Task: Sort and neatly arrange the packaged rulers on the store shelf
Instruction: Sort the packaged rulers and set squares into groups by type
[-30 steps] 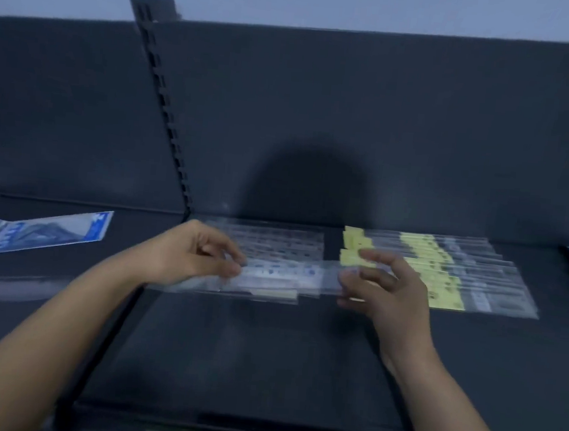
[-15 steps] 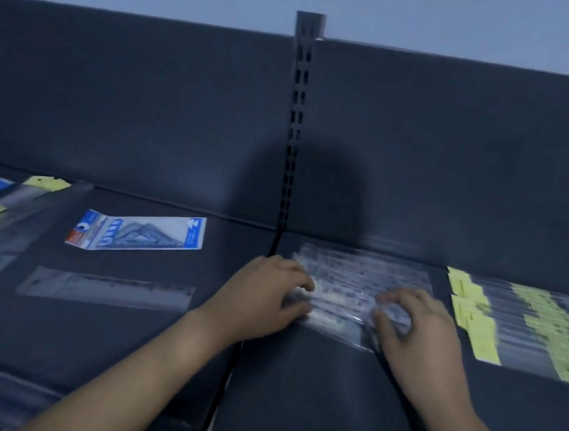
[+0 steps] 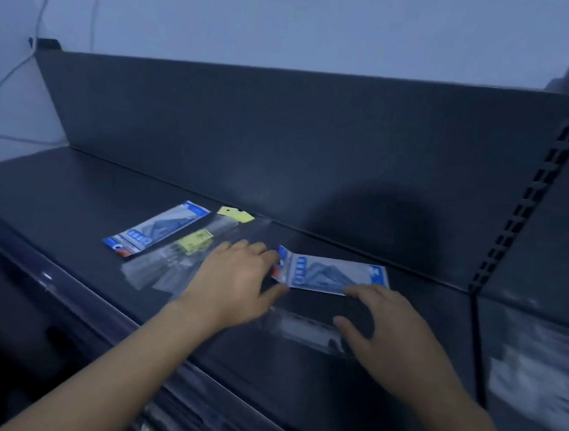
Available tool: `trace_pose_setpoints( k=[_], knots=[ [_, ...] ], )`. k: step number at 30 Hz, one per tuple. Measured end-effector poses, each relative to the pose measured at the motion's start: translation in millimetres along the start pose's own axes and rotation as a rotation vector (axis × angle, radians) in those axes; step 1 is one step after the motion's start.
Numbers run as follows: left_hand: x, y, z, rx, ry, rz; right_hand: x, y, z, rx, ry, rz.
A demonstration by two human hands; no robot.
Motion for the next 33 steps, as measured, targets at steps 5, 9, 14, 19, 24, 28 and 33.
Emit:
trace_pose_setpoints(
  k=[5,9,14,19,24,28,33],
  knots=[
    [-10.0,37.4,-117.5,-0.012,-0.095,-0.129,-63.4,69.5,-71.8,-0.082,0.04,-0.004],
    [-24.1,51.3,-173.6,0.102,-0.093,-0.125,-110.6,108.9,-117.6,-0.1,0.08,-0.011],
    [-51.4,58.6,-210.8,0.207,-0.113,-0.11,-146.6,140.5,-137.9,-0.056,0.116,-0.09],
    [-69.5,65.6,-219.8,0.216,-0.137,-0.203,-168.3,152.9,-138.3,0.055,0.157,-0.126],
    [-86.6,64.4,-230.4,0.318,-0.198,-0.253,-176.8,147.3,-138.3,0.178,0.241,-0.042],
    [-97.7,70.5,-238.6,0.55,-0.252,-0.456,-189.8,151.7,-152.9,0.119,0.29,-0.01],
    [-109.1,73.3,-246.6,0.867,-0.164,-0.639,-213.3,171.5,-161.2,0.175,0.542,-0.063]
  ],
)
Point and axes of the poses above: each hand's wrist, its own x-axis away from the middle knuckle, its own y-axis out of the palm, z = x × y, the point moved 5 cm from there along -x, towards the middle knuckle, and after that the axes turned 7 degrees about -y, right-handed, at the moved point
